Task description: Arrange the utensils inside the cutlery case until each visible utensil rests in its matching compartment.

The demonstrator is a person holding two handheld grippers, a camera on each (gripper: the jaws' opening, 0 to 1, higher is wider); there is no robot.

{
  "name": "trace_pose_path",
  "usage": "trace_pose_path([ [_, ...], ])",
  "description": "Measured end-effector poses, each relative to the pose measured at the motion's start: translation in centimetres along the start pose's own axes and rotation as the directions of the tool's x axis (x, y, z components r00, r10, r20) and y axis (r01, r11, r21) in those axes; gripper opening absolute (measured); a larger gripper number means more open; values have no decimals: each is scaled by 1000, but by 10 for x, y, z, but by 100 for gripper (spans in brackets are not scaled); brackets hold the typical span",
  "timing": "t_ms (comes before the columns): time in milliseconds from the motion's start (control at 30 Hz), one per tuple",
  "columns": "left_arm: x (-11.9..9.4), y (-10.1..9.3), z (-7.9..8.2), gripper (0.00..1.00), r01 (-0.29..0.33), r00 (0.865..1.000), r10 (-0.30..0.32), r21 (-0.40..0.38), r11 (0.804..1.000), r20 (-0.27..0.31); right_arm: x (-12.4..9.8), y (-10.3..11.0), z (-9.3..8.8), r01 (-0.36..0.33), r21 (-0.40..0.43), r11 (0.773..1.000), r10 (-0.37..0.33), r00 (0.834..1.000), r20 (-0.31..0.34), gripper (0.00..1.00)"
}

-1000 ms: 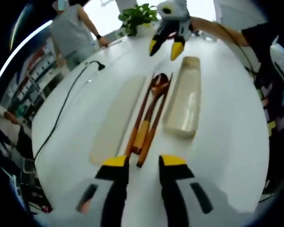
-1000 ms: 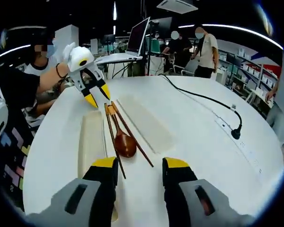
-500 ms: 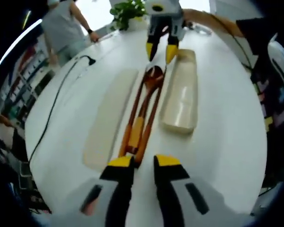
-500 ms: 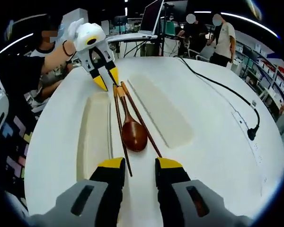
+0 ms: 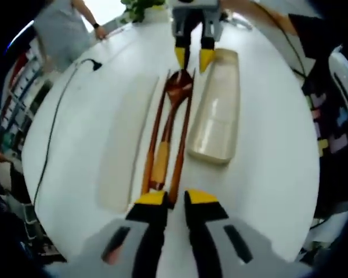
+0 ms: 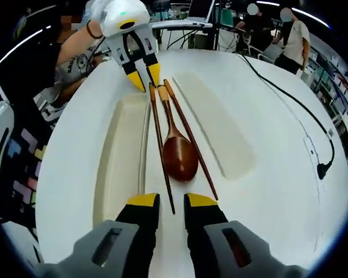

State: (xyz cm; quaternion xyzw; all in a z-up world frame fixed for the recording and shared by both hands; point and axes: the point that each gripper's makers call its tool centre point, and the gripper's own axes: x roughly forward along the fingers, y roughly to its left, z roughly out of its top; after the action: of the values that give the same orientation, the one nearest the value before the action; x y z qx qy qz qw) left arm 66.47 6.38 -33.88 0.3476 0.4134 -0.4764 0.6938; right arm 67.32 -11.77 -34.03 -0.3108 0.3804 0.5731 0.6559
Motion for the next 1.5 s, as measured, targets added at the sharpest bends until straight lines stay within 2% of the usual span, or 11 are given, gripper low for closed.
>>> trace_pose_path([
  [133, 1, 1, 1, 12, 28, 1000, -29, -31, 999, -13, 0, -3, -1, -4, -24, 1000, 3, 999, -43, 12],
  [233, 2, 0, 4, 12, 42, 999, -43, -36, 998, -20, 1, -4, -1, -16, -109, 994, 7, 996, -84, 9],
  [467, 6, -2, 10, 7, 81, 995, -80, 3, 997, -54, 5, 1, 2, -41, -170, 985, 10, 984, -179, 1],
  [567, 7, -2, 10, 7, 91, 994, -91, -10, 996, -67, 5, 2, 2, -48, -243, 969, -6, 976, -216, 1],
  [800, 8, -6, 10, 7, 63, 989, -57, 36, 997, -140, 4, 3, 0, -26, -189, 982, -23, 967, -253, 0],
  [900, 8, -6, 9, 7, 75, 987, -63, 74, 994, -150, 4, 3, 0, -30, -188, 982, -17, 969, -245, 0],
  [1000, 7, -7, 8, 6, 79, 987, -64, 100, 992, -145, 3, 3, -1, 12, -131, 991, -48, 959, -278, 0],
  [1133, 6, -7, 7, 6, 53, 988, -36, 116, 992, -147, 4, 5, 0, 9, -234, 972, -87, 942, -325, 0],
  [1200, 5, -6, 7, 6, 49, 989, -30, 125, 991, -148, 4, 6, 1, -10, -223, 975, -69, 937, -344, 0],
  [1233, 5, -5, 8, 6, 53, 988, -35, 122, 991, -148, 2, 14, -3, -63, -190, 980, -16, 923, -386, 0],
  [1500, -6, -10, 6, 6, 59, 983, -32, 146, 988, -178, 1, 17, 4, -35, -221, 975, -55, 921, -386, 0],
])
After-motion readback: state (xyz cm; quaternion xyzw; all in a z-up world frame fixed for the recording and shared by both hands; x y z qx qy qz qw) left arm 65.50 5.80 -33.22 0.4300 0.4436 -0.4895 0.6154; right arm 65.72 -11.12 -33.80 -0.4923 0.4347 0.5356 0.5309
